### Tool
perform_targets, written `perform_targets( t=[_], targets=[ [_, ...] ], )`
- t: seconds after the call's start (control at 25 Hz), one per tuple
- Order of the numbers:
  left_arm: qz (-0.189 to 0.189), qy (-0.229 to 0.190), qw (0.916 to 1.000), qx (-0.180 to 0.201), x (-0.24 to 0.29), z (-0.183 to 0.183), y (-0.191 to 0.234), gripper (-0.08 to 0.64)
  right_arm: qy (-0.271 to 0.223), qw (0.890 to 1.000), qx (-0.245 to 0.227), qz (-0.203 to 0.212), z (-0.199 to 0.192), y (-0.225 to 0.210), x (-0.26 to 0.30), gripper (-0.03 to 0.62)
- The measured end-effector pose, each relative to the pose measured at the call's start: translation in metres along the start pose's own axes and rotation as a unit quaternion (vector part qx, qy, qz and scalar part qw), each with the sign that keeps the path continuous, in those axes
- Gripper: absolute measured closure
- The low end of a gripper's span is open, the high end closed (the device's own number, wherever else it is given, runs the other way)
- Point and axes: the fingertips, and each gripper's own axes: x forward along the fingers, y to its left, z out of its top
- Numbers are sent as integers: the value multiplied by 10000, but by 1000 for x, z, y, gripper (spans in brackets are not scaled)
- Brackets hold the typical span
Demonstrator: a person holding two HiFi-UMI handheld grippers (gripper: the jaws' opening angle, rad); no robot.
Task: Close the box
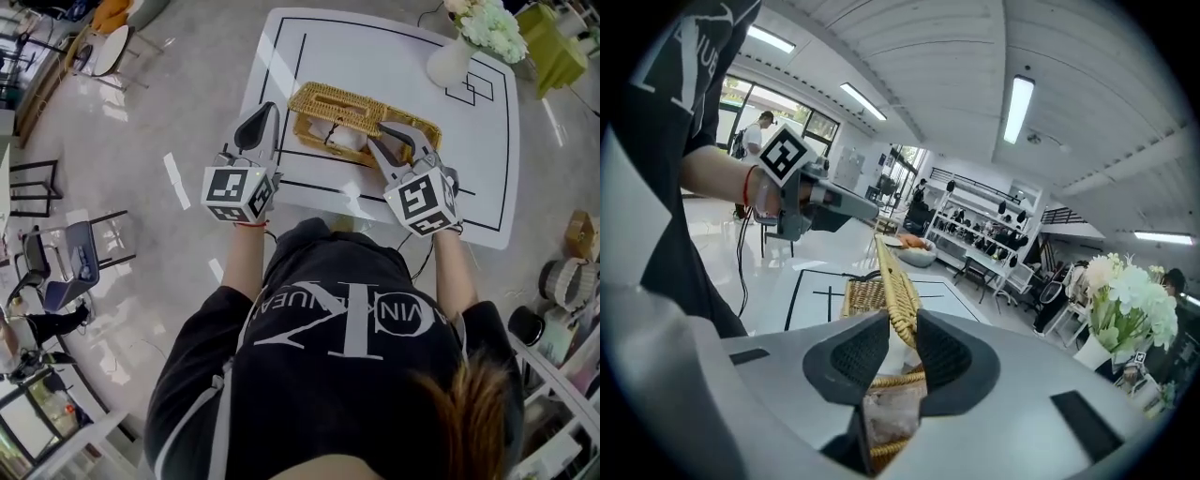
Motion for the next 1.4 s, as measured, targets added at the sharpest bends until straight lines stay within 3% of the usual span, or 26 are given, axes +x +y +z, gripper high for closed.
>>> perform_targets(
  t=[0.56,1.04,1.16,1.4],
  targets=[
    [-354,281,9988,-207,-26,-20,6,549,820,9949,-485,-330,-21,29,9,486],
    [-392,329,9981,-340,-53,-29,14,549,1158,9914,-284,-542,-32,37,12,474],
    [-390,401,9978,-366,-57,-36,16,549,1155,9919,-19,-528,-36,41,11,469],
    [-460,391,9975,-366,-64,-37,16,549,776,9889,1106,-621,-39,50,-2,493]
  ],
)
